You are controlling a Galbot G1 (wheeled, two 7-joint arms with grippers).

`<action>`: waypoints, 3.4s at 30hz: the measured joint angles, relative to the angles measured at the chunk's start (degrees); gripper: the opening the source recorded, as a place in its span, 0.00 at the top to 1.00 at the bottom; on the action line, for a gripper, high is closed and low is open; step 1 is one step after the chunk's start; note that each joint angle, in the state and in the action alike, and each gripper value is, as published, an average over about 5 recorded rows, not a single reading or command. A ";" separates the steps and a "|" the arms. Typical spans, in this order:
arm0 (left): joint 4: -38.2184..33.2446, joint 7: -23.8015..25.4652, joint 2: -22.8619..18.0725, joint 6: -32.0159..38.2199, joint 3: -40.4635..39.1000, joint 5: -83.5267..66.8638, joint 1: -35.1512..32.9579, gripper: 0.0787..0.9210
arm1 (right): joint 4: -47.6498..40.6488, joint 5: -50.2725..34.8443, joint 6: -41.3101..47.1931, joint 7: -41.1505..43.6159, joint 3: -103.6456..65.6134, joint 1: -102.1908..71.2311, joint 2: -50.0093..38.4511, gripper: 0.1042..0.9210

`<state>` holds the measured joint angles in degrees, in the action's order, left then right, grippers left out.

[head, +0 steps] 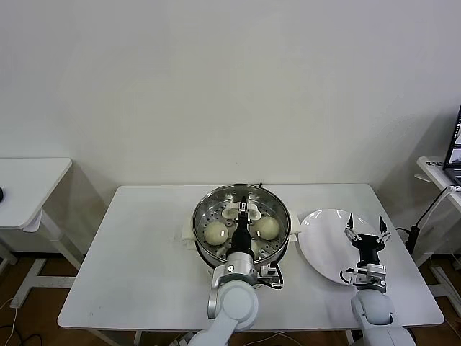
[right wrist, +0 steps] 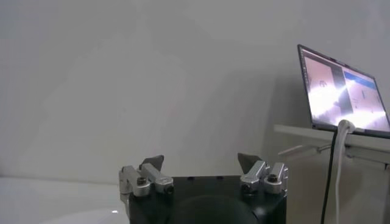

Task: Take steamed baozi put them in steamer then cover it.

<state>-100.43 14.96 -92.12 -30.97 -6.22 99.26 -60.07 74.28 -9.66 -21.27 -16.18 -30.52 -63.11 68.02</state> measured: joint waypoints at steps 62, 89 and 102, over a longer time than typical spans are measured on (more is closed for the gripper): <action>-9.27 -13.41 18.40 19.33 30.70 -79.31 -4.78 0.12 | 8.58 -11.73 5.02 8.56 3.74 -5.67 -3.96 0.12; -2.02 -13.09 17.80 32.85 36.71 -99.24 -8.78 0.12 | 11.89 -15.35 4.92 13.12 2.74 -10.08 -4.24 0.12; -1.52 -12.71 17.60 33.86 36.87 -100.48 -9.59 0.12 | 12.67 -15.25 5.50 13.20 2.26 -10.61 -3.54 0.12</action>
<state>-101.96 2.24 -74.52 2.89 30.65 -1.22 -69.65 86.95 -24.91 -15.77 -2.98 -28.26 -73.72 64.48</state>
